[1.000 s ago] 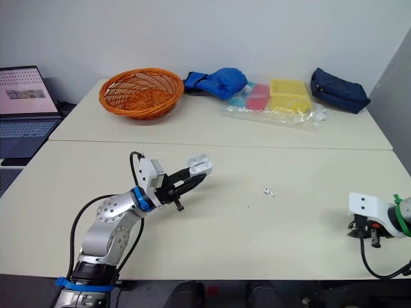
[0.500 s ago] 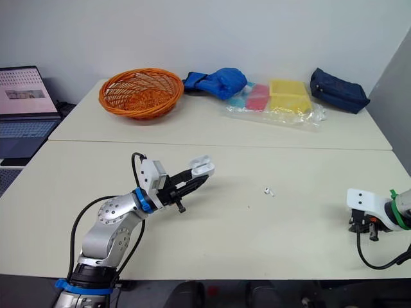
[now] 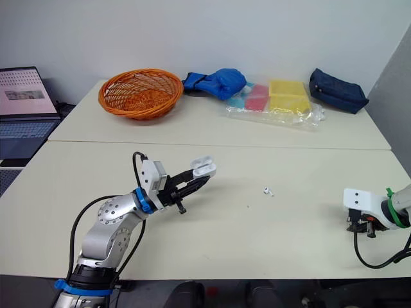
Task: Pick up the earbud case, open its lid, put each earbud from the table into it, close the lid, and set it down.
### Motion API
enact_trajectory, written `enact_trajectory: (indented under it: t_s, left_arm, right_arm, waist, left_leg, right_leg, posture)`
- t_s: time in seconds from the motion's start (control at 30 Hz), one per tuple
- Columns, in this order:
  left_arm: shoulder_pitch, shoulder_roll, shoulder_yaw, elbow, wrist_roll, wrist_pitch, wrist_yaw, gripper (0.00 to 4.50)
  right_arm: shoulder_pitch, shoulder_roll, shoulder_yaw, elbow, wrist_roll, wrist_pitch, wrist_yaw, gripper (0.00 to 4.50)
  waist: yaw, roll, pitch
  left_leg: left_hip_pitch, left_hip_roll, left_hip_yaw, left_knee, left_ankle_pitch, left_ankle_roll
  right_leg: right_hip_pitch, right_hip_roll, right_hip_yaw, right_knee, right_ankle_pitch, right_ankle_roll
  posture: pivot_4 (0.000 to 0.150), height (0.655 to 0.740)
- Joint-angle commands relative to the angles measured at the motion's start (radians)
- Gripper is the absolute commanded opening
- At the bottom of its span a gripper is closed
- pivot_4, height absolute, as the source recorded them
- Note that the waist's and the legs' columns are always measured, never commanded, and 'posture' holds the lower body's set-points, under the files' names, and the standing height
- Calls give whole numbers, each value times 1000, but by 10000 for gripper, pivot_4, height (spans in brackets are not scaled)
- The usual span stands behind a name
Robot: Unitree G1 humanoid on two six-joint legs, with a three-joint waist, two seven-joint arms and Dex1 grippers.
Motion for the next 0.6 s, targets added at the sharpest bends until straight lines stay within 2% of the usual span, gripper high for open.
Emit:
enact_trajectory:
  t_s: [0.03, 0.07, 0.6]
  left_arm:
    - [-14, 3, 2, -20, -12, -19, -9, 8048]
    - [-15, 2, 2, -17, -12, -21, -11, 8048]
    - [-9, -14, 1, -5, -8, -34, -13, 8048]
  right_arm:
    - [-3, 4, -2, 2, -3, 0, 1, 23514]
    - [-2, -2, -4, 6, -7, -10, -2, 25849]
    - [82, -47, -53, -2, 15, 26, 15, 25849]
  waist:
    - [0, 0, 0]
    - [0, 0, 0]
    - [10, 0, 0]
  left_leg:
    - [0, 0, 0, 0, 0, 0]
    - [0, 0, 0, 0, 0, 0]
    - [0, 0, 0, 0, 0, 0]
  right_leg:
    - [0, 0, 0, 0, 0, 0]
    - [0, 0, 0, 0, 0, 0]
    - [0, -1, 0, 0, 0, 0]
  posture:
    - [1500, 7400]
    - [1500, 7400]
    - [1500, 7400]
